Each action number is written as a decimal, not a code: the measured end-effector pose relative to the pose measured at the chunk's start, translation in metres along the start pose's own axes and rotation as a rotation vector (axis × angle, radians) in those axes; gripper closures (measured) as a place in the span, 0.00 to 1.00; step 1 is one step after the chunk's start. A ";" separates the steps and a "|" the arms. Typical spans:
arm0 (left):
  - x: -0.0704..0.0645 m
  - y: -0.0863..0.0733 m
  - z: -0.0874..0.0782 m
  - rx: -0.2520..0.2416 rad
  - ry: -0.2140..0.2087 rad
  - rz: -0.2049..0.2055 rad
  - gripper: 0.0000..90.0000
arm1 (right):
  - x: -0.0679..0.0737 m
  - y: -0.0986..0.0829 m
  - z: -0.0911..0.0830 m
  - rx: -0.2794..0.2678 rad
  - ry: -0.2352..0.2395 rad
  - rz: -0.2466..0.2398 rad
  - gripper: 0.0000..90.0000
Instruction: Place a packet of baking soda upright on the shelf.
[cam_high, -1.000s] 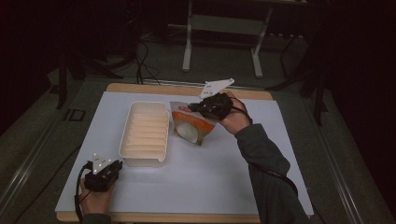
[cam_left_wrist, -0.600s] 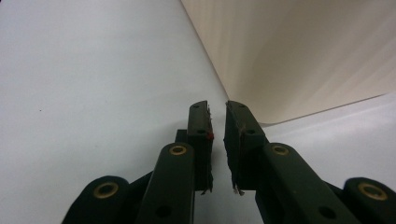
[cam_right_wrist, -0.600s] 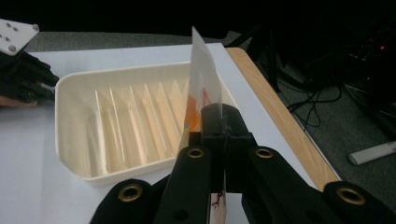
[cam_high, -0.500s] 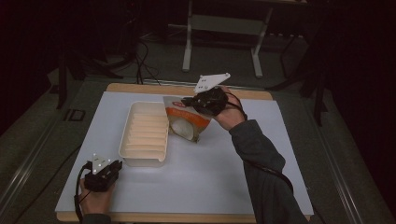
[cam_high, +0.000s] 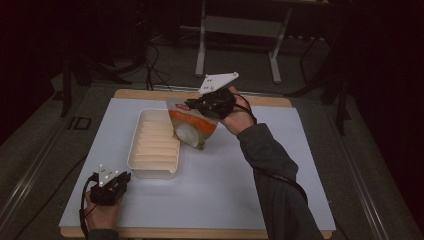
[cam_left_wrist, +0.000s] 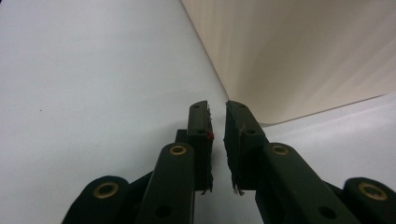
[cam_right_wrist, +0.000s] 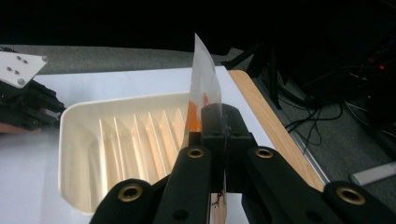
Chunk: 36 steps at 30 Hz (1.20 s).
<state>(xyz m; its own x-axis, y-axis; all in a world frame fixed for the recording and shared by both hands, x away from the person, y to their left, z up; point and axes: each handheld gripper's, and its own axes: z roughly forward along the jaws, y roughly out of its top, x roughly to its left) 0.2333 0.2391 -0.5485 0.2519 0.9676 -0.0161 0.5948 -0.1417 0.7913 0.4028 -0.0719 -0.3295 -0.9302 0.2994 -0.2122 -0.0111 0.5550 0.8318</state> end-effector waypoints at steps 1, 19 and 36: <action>0.000 0.000 0.000 -0.002 0.000 -0.001 0.89 | 0.000 0.001 0.002 -0.003 0.004 -0.001 1.00; 0.003 -0.001 -0.002 -0.007 -0.003 -0.019 0.89 | 0.002 0.016 0.038 -0.024 0.040 0.000 1.00; 0.004 -0.001 -0.002 -0.012 -0.009 -0.024 0.89 | 0.008 0.031 0.068 -0.062 0.066 0.005 1.00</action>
<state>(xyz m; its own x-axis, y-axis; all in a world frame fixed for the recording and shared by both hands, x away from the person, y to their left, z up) 0.2321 0.2432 -0.5475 0.2439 0.9689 -0.0407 0.5913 -0.1153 0.7982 0.4202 0.0005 -0.3398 -0.9526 0.2490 -0.1751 -0.0271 0.5036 0.8635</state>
